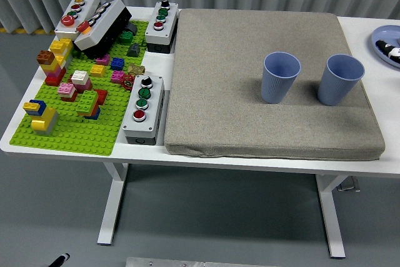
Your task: Pick cup pour cup place
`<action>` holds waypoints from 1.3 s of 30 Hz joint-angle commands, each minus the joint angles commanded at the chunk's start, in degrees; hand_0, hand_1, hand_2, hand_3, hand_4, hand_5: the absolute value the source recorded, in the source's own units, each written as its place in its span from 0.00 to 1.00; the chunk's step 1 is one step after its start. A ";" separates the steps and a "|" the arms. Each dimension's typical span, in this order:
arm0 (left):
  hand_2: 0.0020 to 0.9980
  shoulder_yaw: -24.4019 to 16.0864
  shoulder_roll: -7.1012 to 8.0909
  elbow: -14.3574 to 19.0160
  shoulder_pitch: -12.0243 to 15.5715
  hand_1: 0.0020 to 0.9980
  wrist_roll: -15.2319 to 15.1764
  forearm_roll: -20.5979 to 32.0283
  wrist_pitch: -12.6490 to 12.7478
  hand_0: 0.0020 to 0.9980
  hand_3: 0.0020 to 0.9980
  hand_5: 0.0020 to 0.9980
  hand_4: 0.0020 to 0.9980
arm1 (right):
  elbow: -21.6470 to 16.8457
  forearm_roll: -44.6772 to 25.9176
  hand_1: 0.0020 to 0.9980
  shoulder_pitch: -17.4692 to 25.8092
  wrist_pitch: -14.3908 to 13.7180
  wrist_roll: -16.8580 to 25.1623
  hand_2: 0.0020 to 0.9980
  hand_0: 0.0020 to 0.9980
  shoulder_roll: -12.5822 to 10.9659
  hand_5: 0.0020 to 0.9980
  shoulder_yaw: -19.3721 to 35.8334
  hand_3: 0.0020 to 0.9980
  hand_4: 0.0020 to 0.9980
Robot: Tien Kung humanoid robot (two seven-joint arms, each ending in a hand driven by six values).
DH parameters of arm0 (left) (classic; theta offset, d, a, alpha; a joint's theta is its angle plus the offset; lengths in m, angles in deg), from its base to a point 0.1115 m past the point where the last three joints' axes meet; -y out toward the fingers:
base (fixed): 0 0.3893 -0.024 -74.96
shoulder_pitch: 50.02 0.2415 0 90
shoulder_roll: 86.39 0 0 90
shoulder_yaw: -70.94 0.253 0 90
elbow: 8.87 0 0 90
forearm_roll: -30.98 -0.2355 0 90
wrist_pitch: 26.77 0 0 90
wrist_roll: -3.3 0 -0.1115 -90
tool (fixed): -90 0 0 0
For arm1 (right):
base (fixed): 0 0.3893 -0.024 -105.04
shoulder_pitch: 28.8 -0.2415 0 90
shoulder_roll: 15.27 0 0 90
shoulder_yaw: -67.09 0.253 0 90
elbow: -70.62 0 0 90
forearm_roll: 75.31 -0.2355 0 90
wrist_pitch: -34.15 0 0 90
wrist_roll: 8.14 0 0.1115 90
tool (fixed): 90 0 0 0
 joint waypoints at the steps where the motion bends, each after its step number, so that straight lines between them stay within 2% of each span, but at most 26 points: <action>1: 0.86 0.07 0.02 0.00 -0.07 0.81 0.01 -0.05 -0.03 0.84 0.78 1.00 0.62 | 1.16 -0.87 0.80 -0.90 -1.36 1.09 0.79 0.88 0.42 0.45 -0.39 0.80 0.85; 2: 0.86 0.11 0.03 0.00 -0.11 0.81 0.02 -0.06 -0.05 0.84 0.78 1.00 0.62 | 2.03 -1.53 0.80 -1.43 -2.34 1.91 0.79 0.88 0.76 0.45 -0.61 0.80 0.85; 3: 0.86 0.18 0.00 0.00 -0.14 0.81 0.04 -0.03 -0.07 0.84 0.78 1.00 0.62 | 3.48 -3.07 0.61 -2.19 -3.67 3.56 0.53 0.76 1.53 0.71 -0.92 0.62 0.79; 8: 0.86 0.46 -0.18 0.00 -0.19 0.81 -0.02 0.14 -0.09 0.84 0.78 1.00 0.62 | 6.86 -5.42 0.61 -3.56 -5.82 7.78 0.53 0.76 4.15 0.71 -1.17 0.62 0.79; 9: 0.86 0.59 -0.22 0.00 -0.19 0.81 -0.05 0.20 -0.11 0.84 0.78 1.00 0.62 | 7.55 -5.69 0.62 -3.85 -6.24 8.41 0.56 0.74 4.77 0.81 -1.16 0.64 0.81; 14: 0.86 1.09 -0.31 0.00 -0.21 0.81 -0.07 0.37 -0.22 0.84 0.78 1.00 0.62 | 9.31 -7.19 0.62 -4.79 -5.81 9.52 0.56 0.74 6.46 0.81 -0.59 0.64 0.81; 15: 0.86 1.12 -0.32 0.00 -0.20 0.81 -0.05 0.36 -0.24 0.84 0.78 1.00 0.62 | 9.41 -7.27 0.66 -4.82 -5.79 9.57 0.61 0.76 6.61 0.95 -0.56 0.66 0.85; 37: 0.86 1.85 -0.32 0.00 -0.38 0.81 -0.37 1.39 -0.08 0.84 0.78 1.00 0.62 | 9.90 -5.68 0.68 -4.51 -5.33 8.28 0.63 0.78 7.81 0.99 1.27 0.68 0.85; 39: 0.86 1.90 -0.31 0.00 -0.30 0.81 -0.38 1.52 -0.07 0.84 0.78 1.00 0.62 | 9.86 -5.60 0.68 -4.40 -5.28 8.21 0.63 0.81 7.79 0.99 1.29 0.68 0.84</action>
